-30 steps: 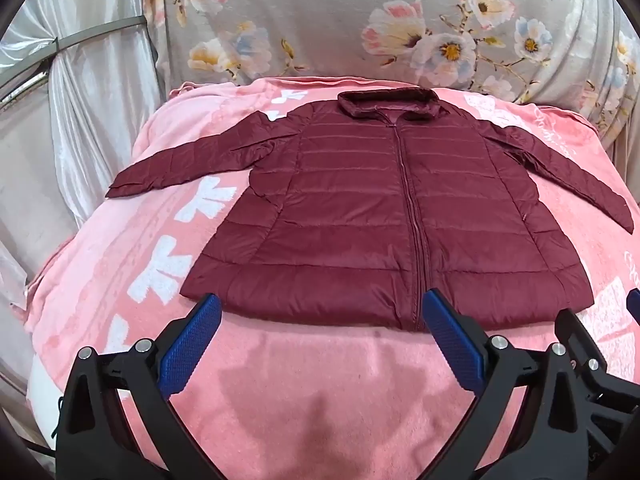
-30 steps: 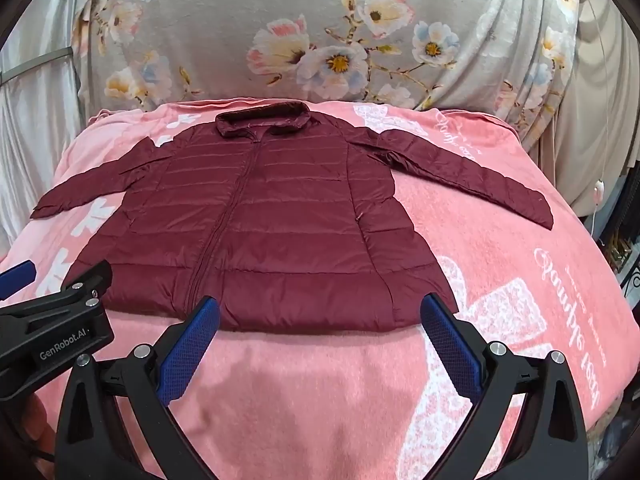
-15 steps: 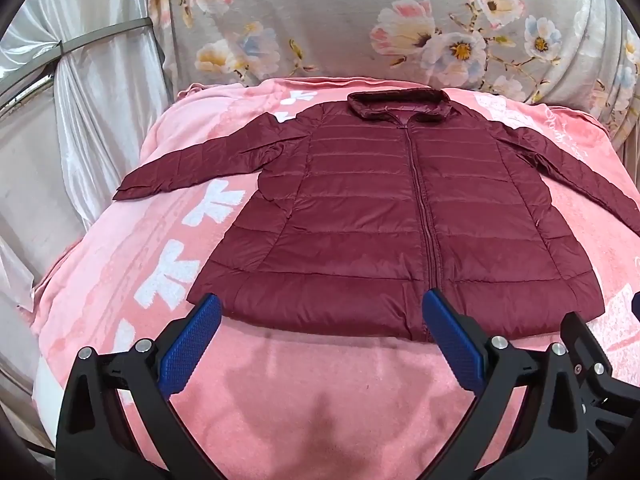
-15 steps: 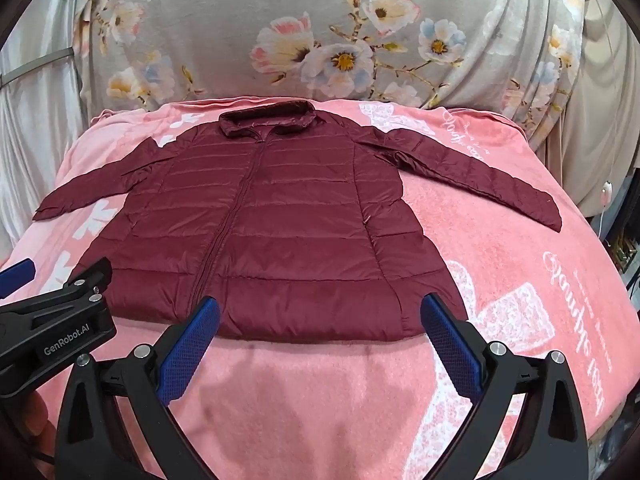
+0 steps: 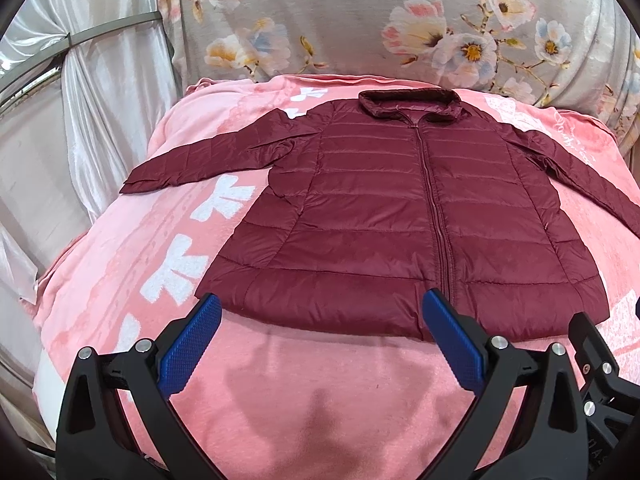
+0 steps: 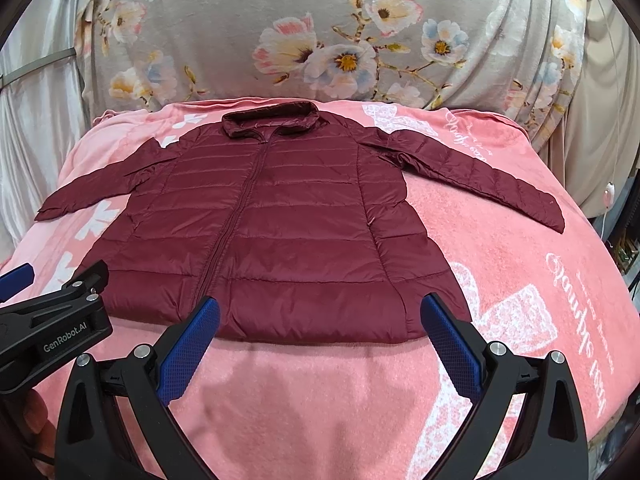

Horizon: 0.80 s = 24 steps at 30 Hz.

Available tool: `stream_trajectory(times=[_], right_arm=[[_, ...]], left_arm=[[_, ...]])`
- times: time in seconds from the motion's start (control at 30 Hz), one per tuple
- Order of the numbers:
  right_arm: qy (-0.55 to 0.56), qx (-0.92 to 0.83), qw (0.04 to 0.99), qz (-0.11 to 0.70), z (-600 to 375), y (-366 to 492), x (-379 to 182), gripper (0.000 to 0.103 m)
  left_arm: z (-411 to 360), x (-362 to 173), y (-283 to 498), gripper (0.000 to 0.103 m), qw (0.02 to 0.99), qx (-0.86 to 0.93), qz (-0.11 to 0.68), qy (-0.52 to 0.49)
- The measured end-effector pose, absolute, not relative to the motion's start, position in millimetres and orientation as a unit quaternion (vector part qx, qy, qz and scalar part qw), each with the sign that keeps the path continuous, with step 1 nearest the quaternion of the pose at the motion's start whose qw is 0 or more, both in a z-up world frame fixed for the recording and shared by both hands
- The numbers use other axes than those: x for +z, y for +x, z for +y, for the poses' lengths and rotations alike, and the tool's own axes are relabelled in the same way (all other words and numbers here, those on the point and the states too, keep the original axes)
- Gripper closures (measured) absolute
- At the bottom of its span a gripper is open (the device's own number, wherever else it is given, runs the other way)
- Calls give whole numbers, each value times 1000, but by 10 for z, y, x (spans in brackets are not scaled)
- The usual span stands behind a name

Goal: Fold large clothes

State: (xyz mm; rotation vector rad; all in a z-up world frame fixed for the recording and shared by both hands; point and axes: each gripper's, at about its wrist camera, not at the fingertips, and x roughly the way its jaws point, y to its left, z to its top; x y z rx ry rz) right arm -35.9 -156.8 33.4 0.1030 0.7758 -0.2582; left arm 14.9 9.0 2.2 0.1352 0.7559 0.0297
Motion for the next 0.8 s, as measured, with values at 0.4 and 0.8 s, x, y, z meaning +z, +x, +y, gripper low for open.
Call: stream_trajectory(times=[0.4,0.8], right_arm=[[53,-122,918,374,-1532,-358,332,5],[56,-122,917,375,-1556,-365,319,5]], left_arm=[[103,20,155,5,927,13,368,66],[111,18,155,5,927,13,368,66]])
